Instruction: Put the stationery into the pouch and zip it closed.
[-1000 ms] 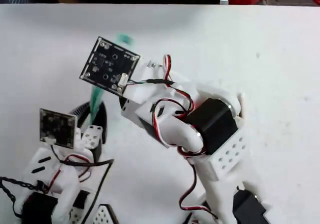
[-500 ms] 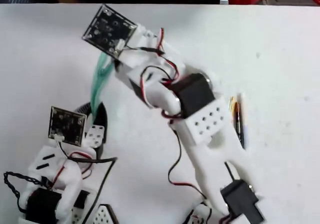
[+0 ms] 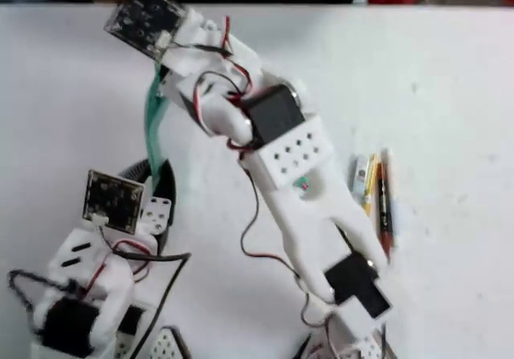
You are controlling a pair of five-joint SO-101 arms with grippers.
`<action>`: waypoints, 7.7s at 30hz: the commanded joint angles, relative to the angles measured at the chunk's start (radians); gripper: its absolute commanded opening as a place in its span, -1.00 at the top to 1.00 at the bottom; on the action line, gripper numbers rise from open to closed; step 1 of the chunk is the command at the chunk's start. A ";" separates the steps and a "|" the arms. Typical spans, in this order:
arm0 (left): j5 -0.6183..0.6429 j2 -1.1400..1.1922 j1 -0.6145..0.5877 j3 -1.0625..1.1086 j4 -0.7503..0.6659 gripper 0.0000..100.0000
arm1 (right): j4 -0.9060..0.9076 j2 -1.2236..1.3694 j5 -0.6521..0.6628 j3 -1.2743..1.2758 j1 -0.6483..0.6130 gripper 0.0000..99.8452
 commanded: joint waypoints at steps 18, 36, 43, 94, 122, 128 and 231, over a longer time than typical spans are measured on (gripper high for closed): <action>0.029 -0.202 0.031 0.061 -0.003 0.68 | 0.526 0.101 -0.011 -0.577 0.091 0.96; 0.014 -0.196 0.024 0.135 -0.006 0.57 | 0.567 -0.295 0.028 -0.213 0.487 0.96; 0.008 -0.012 0.024 0.086 -0.029 0.58 | 0.420 -0.378 0.238 0.330 0.756 0.96; 0.008 0.865 -0.082 -0.091 -0.304 0.58 | -0.394 0.176 0.571 0.888 0.855 0.63; -0.072 0.145 0.025 0.044 -0.031 0.44 | 0.306 -0.725 0.255 0.681 0.278 0.96; -0.104 -0.211 0.068 0.068 0.135 0.43 | 0.334 -0.800 0.166 0.681 0.125 0.96; -0.008 -0.171 0.019 0.304 -0.175 0.95 | 0.122 -1.983 -0.031 2.361 0.377 0.91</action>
